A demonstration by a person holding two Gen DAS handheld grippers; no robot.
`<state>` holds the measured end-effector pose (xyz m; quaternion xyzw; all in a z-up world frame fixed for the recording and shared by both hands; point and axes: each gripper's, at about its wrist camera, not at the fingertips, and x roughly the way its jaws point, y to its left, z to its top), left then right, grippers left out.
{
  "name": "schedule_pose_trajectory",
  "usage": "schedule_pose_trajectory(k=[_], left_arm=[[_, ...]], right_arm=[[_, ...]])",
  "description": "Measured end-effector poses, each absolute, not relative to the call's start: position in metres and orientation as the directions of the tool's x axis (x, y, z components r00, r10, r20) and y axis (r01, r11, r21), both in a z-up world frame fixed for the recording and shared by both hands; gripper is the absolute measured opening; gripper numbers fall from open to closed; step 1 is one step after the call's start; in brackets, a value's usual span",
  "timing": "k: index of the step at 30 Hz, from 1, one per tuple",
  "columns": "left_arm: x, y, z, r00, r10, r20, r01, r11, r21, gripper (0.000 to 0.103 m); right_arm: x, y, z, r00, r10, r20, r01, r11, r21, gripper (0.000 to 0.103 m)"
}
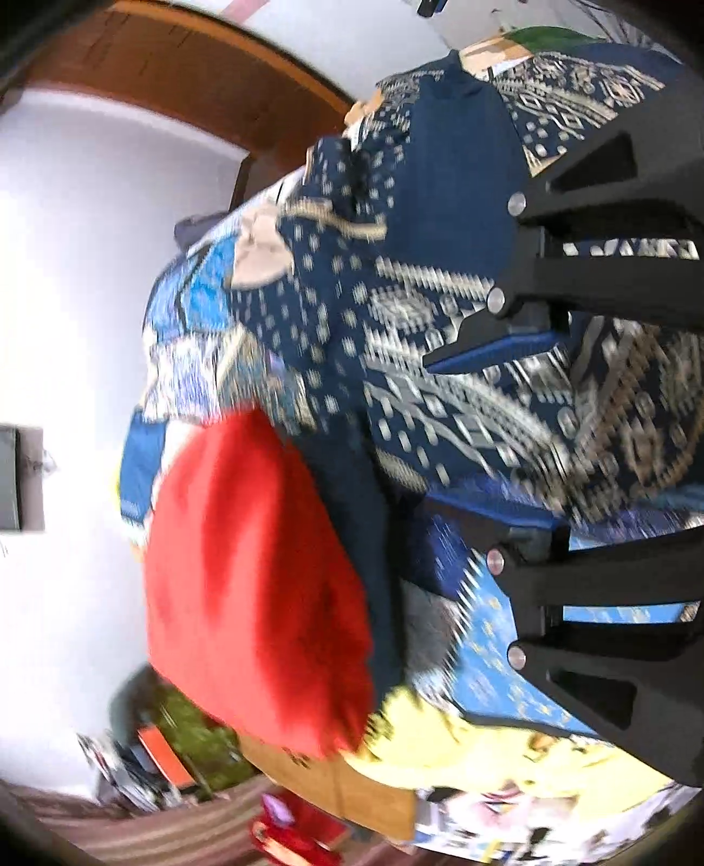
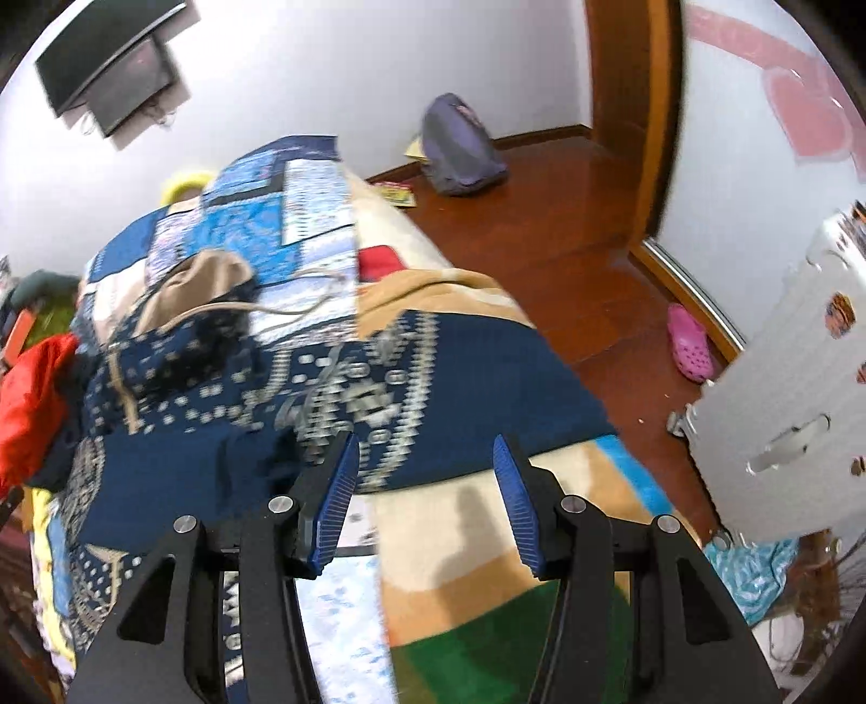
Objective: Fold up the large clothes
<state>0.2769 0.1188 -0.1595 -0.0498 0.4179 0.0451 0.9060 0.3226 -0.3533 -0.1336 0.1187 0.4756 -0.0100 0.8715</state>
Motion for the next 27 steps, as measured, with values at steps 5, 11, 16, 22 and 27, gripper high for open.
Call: schedule_pose_trajectory(k=[5, 11, 16, 22, 27], left_arm=[[0.306, 0.079, -0.165, 0.635, -0.022, -0.772, -0.045, 0.997, -0.066, 0.053], [0.326, 0.043, -0.177, 0.620, -0.069, -0.781, 0.026, 0.997, -0.068, 0.058], [0.335, 0.029, -0.193, 0.594, -0.089, -0.799, 0.052, 0.996, -0.073, 0.059], [0.340, 0.030, -0.210, 0.563, -0.091, -0.822, 0.042, 0.996, -0.081, 0.059], [0.343, 0.039, -0.212, 0.552, -0.097, -0.828, 0.018, 0.994, -0.105, 0.059]], right_arm=[[0.334, -0.385, -0.171, 0.485, 0.147, -0.862, 0.222, 0.933, 0.284, 0.048], [0.353, -0.415, -0.229, 0.412, 0.338, -0.846, 0.353, 0.797, 0.490, 0.048], [0.368, -0.431, -0.244, 0.454, 0.353, -0.818, 0.420, 0.725, 0.546, 0.048], [0.398, -0.439, -0.256, 0.459, 0.291, -0.839, 0.465, 0.726, 0.507, 0.048], [0.416, -0.447, -0.261, 0.464, 0.237, -0.853, 0.502, 0.723, 0.474, 0.045]])
